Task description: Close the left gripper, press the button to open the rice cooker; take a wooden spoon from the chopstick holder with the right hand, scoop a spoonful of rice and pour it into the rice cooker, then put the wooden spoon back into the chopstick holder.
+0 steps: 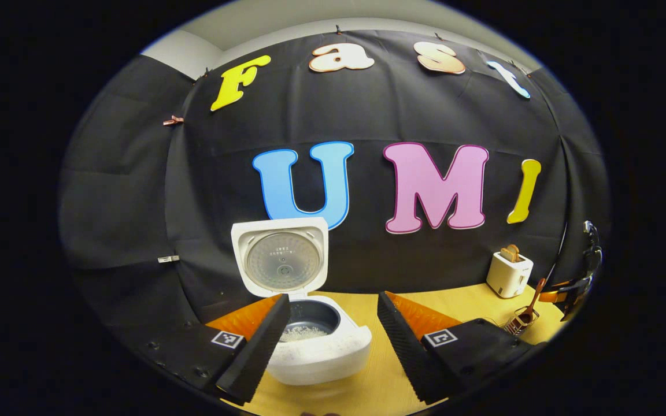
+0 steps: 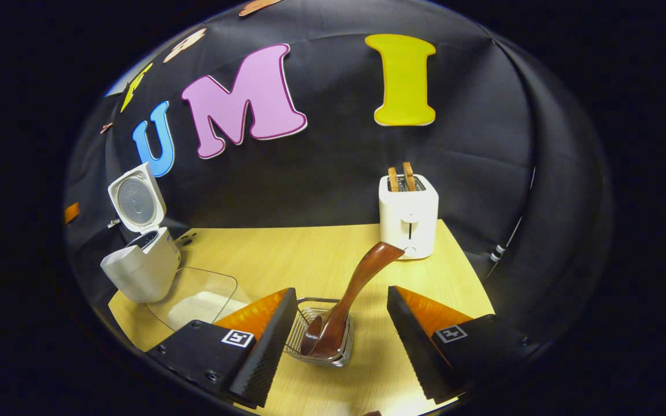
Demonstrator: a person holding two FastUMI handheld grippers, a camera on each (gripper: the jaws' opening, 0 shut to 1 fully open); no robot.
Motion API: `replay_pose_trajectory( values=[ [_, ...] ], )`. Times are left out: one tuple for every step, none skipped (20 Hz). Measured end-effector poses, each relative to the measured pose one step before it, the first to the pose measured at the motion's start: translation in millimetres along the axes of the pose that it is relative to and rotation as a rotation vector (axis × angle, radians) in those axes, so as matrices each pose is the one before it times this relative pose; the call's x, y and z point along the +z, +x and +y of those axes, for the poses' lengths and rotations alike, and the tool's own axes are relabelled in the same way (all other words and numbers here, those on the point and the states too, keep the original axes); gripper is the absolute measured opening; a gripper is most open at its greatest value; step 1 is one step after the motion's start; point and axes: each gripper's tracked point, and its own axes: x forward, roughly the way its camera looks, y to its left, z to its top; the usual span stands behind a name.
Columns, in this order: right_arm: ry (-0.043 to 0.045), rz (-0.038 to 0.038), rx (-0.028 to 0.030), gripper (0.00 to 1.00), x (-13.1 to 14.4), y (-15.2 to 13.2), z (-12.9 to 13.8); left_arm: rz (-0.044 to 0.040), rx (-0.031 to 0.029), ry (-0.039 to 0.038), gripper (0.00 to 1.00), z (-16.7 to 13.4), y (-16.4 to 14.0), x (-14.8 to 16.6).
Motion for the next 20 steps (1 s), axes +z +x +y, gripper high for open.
replay_pose_trajectory(
  values=[
    [0.00383,0.01126,0.01157,0.97,-4.34,11.88,0.44,0.02317,0.00641,0.0101,0.97,-2.96,-6.05,-8.61],
    [0.00638,0.01459,0.01048,0.96,-5.31,9.51,1.51,0.01711,0.00727,0.00489,0.97,-0.6,-3.52,-7.07],
    [0.0165,0.01791,0.02349,0.93,-5.51,11.81,4.22,0.01489,0.00604,0.00267,0.97,-1.14,-2.66,-5.45],
    [0.01284,0.00832,0.01067,0.89,-4.09,11.11,1.66,0.01952,0.00957,-0.00029,0.97,-2.54,-2.94,-6.59],
    [0.00727,-0.00154,-0.00994,0.83,-1.39,17.17,-1.7,0.01855,0.0081,0.00072,0.97,-4.82,-5.27,-6.8],
    [0.0135,0.00244,0.00478,0.79,-0.23,8.64,0.71,0.00805,0.00392,0.01195,0.97,-1.53,-4.08,-2.75],
    [0.01739,0.00159,0.00404,0.79,0.6,7.53,0.65,0.00459,0.00634,0.00632,0.97,1.16,-2.73,-2.34],
    [0.02144,0.00273,-0.00071,0.79,0.18,7.95,-0.68,0.0084,0.00758,-0.00002,0.97,1.63,-2.13,-3.26],
    [0.01316,0.00611,-0.00583,0.77,-1.53,6.37,-2.57,0.00807,0.01117,-0.00837,0.97,4.35,-2.09,-2.77],
    [0.00742,0.01004,-0.01061,0.67,-3.38,5.18,-2.63,0.00642,0.01086,-0.00661,0.97,3.44,-1.19,-1.95],
    [0.01444,0.01361,0.00248,0.74,-2.63,1.43,-0.85,0.00541,0.00865,-0.00645,0.97,3.44,0.51,-2.23],
    [0.01739,-0.00227,-0.00101,0.34,0.92,1.54,-0.27,0.00388,0.00997,-0.00677,0.97,4.39,0.6,-0.91],
    [0.00766,0.00025,-0.01343,0.31,0.71,1.73,-3.14,0.00012,0.00421,-0.00572,0.97,1.5,1.22,0.36],
    [0.01041,0.00126,0.00811,0.34,0.67,-4.72,1.26,-0.00218,0.00131,-0.00467,0.97,0.07,1.5,0.12],
    [0.01202,0.00126,0.00898,0.3,1.58,-2.48,2.16,-0.00279,-0.00144,-0.00279,0.97,0.51,1.89,1.47],
    [0.00763,-0.00117,0.01128,0.28,-0.04,-2.19,3.47,-0.00118,-0.00217,-0.00029,0.97,-0.17,2.61,0.57],
    [0.00314,-0.00158,0.00993,0.25,2.77,-2.69,3.59,-0.00146,-0.00861,0.00152,0.97,-1.31,3.66,0.28],
    [-0.01171,-0.00986,-0.001,0.22,2.72,-4.98,4.86,-0.003,-0.01098,0.00209,0.97,-0.81,3.95,1.55],
    [-0.00884,-0.01323,-0.00631,0.2,4.66,-2.63,0.5,-0.00337,-0.01243,-0.00177,0.97,-1.0,2.81,1.02],
    [0.00341,-0.01344,-0.00529,0.2,5.38,-3.96,0.61,-0.00331,-0.00898,-0.00284,0.97,-0.06,2.84,1.44]
  ],
)
